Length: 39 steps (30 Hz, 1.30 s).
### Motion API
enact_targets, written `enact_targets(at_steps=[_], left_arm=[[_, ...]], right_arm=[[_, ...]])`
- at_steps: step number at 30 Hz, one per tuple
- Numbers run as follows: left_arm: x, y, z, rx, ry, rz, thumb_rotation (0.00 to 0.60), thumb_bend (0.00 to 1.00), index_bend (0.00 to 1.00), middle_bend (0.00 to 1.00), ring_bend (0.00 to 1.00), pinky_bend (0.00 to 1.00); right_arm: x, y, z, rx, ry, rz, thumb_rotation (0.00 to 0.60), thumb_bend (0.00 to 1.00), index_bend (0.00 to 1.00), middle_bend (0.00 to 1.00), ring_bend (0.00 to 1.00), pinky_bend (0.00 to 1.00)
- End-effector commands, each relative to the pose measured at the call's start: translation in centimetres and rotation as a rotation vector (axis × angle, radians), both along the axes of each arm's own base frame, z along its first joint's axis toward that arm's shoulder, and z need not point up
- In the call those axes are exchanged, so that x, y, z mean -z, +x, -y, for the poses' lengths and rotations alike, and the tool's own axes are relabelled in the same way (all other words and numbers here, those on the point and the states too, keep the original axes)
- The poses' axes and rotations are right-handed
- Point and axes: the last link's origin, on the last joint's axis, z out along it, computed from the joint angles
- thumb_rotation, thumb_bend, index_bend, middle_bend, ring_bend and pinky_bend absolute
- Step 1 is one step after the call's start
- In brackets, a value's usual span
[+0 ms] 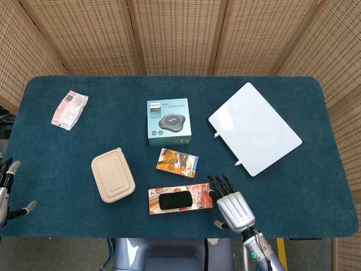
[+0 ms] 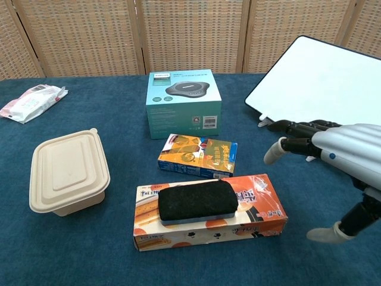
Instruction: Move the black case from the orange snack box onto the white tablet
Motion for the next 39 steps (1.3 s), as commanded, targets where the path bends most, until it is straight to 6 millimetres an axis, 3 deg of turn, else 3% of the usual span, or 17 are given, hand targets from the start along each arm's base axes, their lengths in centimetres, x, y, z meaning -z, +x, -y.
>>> enact_targets(at_steps=[1,11,39], left_arm=[[0.1,0.0,0.0,-0.001,-0.003,-0.001,0.600,0.16,0.00,0.00,0.00,0.00],[-0.1,-0.1,-0.1,-0.004,0.004,0.006,0.600,0.16,0.00,0.00,0.00,0.00],[0.2,-0.4,-0.4,-0.018,-0.006,-0.002,0.600,0.16,0.00,0.00,0.00,0.00]], right_arm=[[0.1,0.1,0.1,-0.001,0.002,0.006,0.600,0.13,0.23,0.00,0.00,0.00],[0.6,0.4,0.7,0.001,0.005,-0.002,0.600,0.21,0.24,0.00,0.00,0.00],[2.7,2.8,1.4,-0.034,0.043,-0.006,0.600,0.21,0.24,0.00,0.00,0.00]])
